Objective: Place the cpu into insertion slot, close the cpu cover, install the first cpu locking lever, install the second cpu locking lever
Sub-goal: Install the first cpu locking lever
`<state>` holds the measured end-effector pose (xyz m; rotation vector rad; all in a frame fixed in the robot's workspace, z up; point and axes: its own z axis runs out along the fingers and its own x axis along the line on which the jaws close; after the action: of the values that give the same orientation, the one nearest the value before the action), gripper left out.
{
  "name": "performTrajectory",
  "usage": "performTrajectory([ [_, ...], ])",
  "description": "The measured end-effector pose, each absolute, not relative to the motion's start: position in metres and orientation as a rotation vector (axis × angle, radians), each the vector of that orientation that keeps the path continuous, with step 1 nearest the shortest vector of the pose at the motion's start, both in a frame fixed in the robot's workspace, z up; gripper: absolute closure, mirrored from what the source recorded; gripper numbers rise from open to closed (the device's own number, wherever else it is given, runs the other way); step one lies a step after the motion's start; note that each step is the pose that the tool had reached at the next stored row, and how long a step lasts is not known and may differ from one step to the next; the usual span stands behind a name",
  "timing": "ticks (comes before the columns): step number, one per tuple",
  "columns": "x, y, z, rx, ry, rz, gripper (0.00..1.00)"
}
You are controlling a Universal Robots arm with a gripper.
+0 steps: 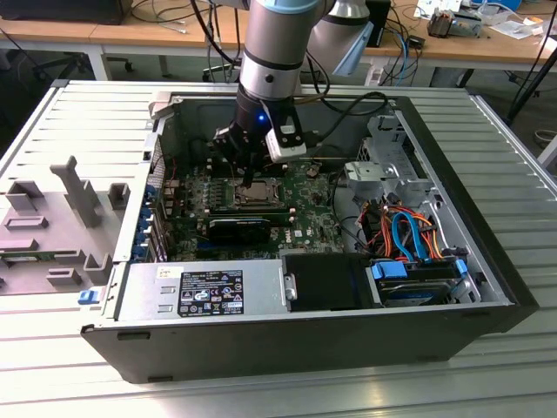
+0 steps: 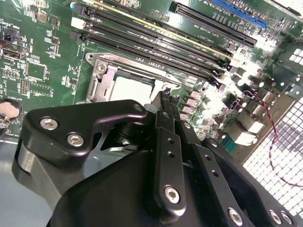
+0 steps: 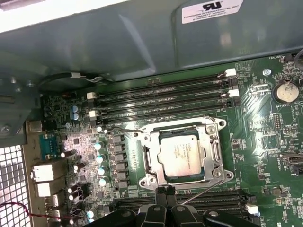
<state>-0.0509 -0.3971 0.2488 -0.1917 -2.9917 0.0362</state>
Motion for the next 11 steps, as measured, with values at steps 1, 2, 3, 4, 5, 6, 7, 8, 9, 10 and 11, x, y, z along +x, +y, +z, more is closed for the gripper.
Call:
performTrajectory([
  [1,-0.0509,-0.3971,0.2488,-0.177,-2.993,0.037,0.89],
  [2,-0.0509,-0.3971,0.2488,-0.163,-2.994,0.038,0.89],
  [3,-0.0509,-0.3971,0.2488,-0.153,-2.994,0.039,0.89],
  [4,-0.0509,-0.3971,0.2488,-0.146,-2.995,0.039,0.89],
  [5,-0.0509,-0.3971,0.2488,-0.137,-2.995,0.039,0.89],
  [6,-0.0509,-0.3971,0.2488,-0.130,-2.996,0.040,0.89],
  [7,-0.0509,-0.3971,0.2488,-0.115,-2.996,0.040,0.89],
  [8,-0.0509,-0.3971,0.2488,-0.109,-2.996,0.040,0.89],
  [9,-0.0509,-0.3971,0.2488,-0.101,-2.997,0.041,0.89],
  [10,-0.0509,-0.3971,0.2488,-0.094,-2.997,0.041,0.89],
  [11,-0.0509,-0.3971,0.2488,-0.088,-2.997,0.041,0.89],
])
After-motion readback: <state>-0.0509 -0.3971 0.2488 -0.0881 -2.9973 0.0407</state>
